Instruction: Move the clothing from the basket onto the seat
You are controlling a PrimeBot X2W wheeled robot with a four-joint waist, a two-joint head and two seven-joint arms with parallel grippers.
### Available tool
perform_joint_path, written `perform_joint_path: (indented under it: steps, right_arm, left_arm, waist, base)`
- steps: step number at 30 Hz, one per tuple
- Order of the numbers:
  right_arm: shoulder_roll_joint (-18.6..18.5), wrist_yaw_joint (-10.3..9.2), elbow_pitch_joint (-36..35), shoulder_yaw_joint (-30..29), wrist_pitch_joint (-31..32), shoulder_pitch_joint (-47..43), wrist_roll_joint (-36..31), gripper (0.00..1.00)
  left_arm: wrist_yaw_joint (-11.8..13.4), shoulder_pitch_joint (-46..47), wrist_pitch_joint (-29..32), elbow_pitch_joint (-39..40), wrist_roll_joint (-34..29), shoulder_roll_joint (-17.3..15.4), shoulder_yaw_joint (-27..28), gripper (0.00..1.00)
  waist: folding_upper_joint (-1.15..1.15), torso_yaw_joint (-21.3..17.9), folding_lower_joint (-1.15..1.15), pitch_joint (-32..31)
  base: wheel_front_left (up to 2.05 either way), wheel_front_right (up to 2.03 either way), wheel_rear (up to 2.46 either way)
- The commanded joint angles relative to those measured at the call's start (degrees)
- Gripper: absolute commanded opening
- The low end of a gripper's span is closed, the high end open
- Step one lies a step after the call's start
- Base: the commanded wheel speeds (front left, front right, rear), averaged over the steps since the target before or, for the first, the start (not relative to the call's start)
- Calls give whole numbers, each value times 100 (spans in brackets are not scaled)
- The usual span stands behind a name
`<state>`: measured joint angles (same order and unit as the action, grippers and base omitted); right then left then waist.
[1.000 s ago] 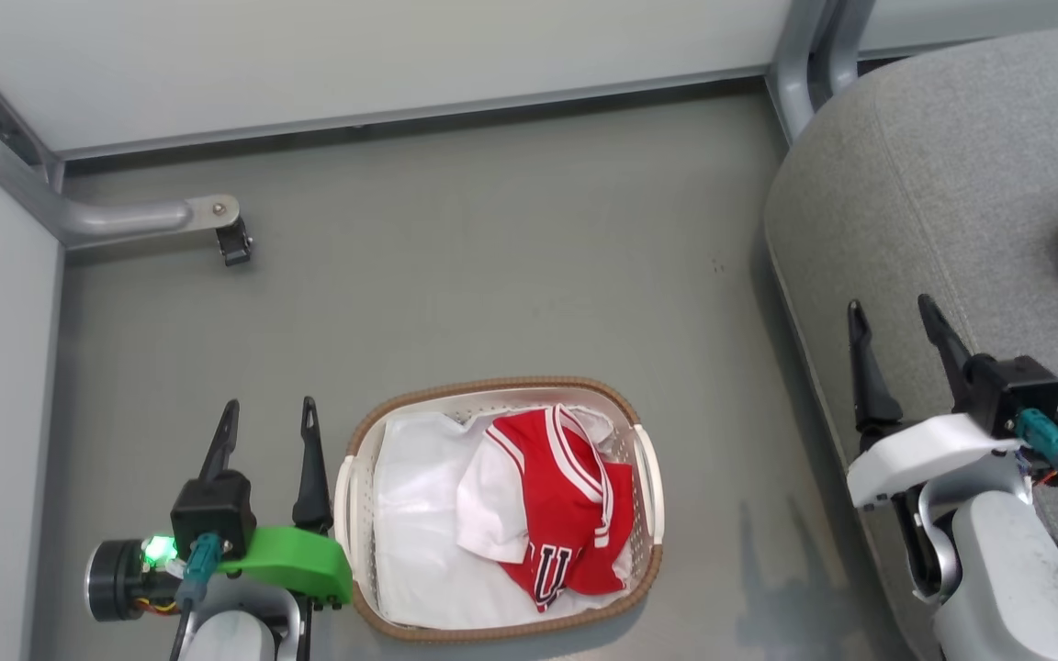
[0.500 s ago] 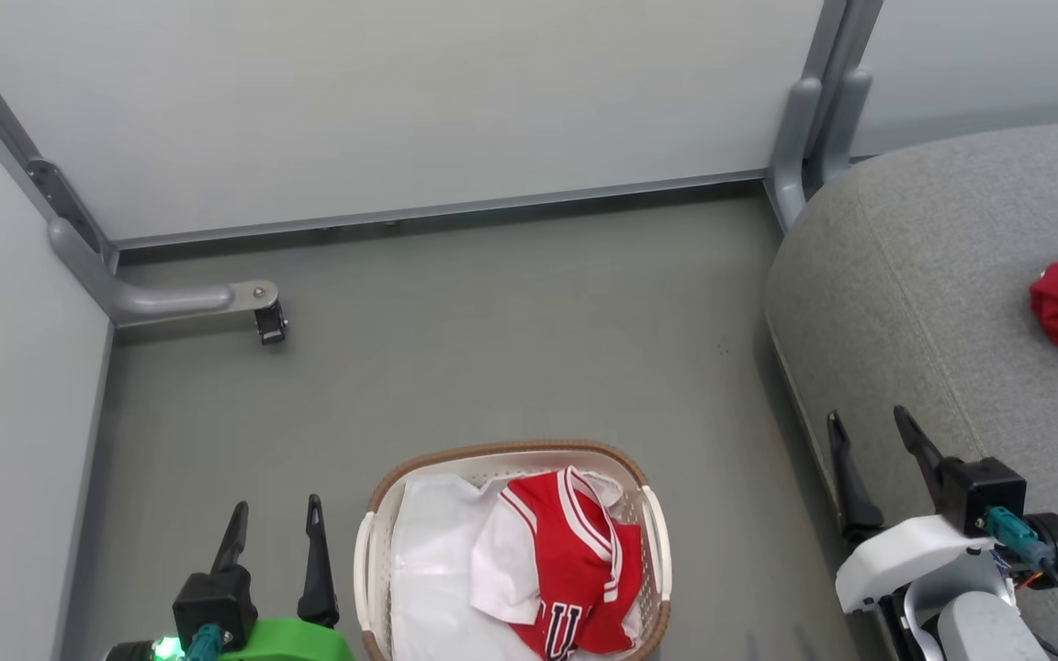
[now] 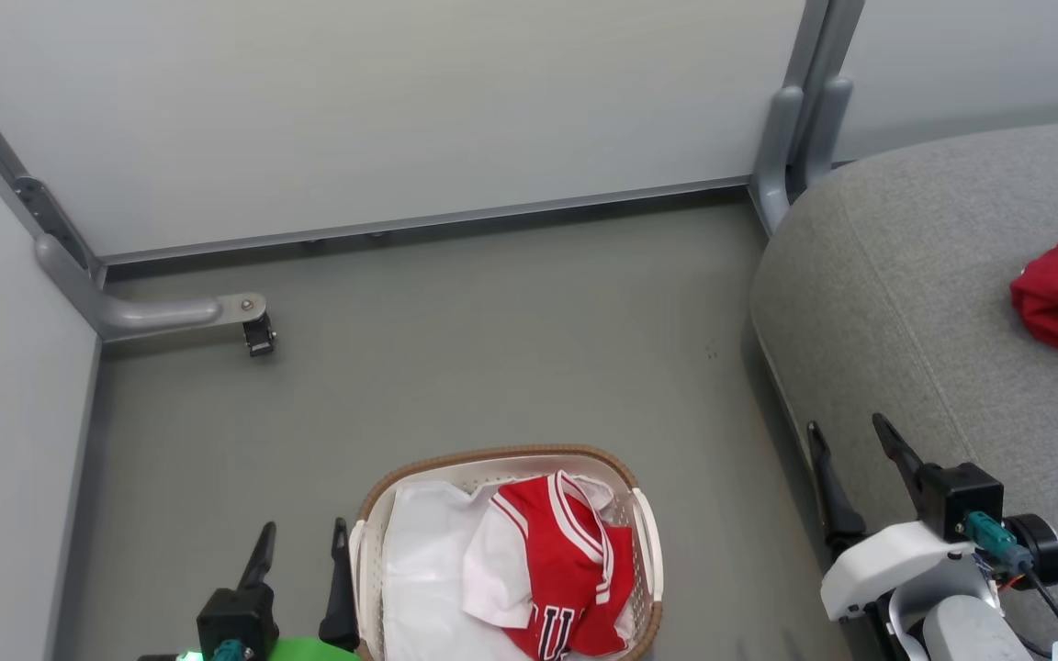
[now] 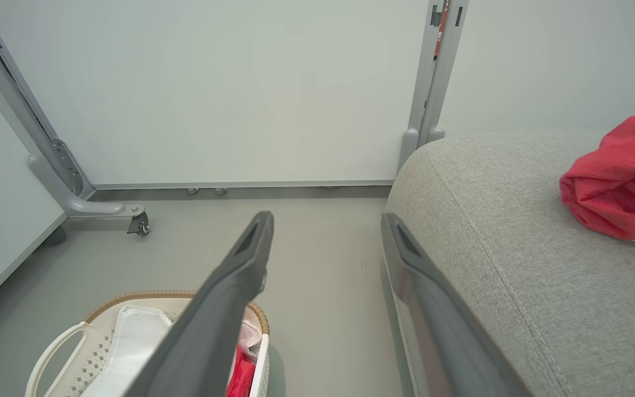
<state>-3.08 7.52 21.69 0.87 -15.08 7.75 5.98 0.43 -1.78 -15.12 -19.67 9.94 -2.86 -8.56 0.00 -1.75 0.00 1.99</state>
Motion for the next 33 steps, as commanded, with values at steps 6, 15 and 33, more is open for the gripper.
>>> perform_joint_path:
  steps: [6,15,33]
  right_arm:
    - [-19,-6,-150,26,-12,302,105,100]
    - [-60,-6,-371,99,-12,910,205,100]
    - [-3,-7,-910,470,-12,2205,504,100]
  left_arm:
    - [-100,270,-5,-249,171,-16,-306,100]
    - [-170,1041,-5,-808,362,-20,-867,100]
    - [-392,2982,-4,-2322,642,-27,-1648,100]
  waist:
    - [0,-158,0,541]
    - [0,-400,0,1518]
    - [0,-935,0,3560]
  base:
    - [0,0,0]
    - [0,0,0]
    - [0,0,0]
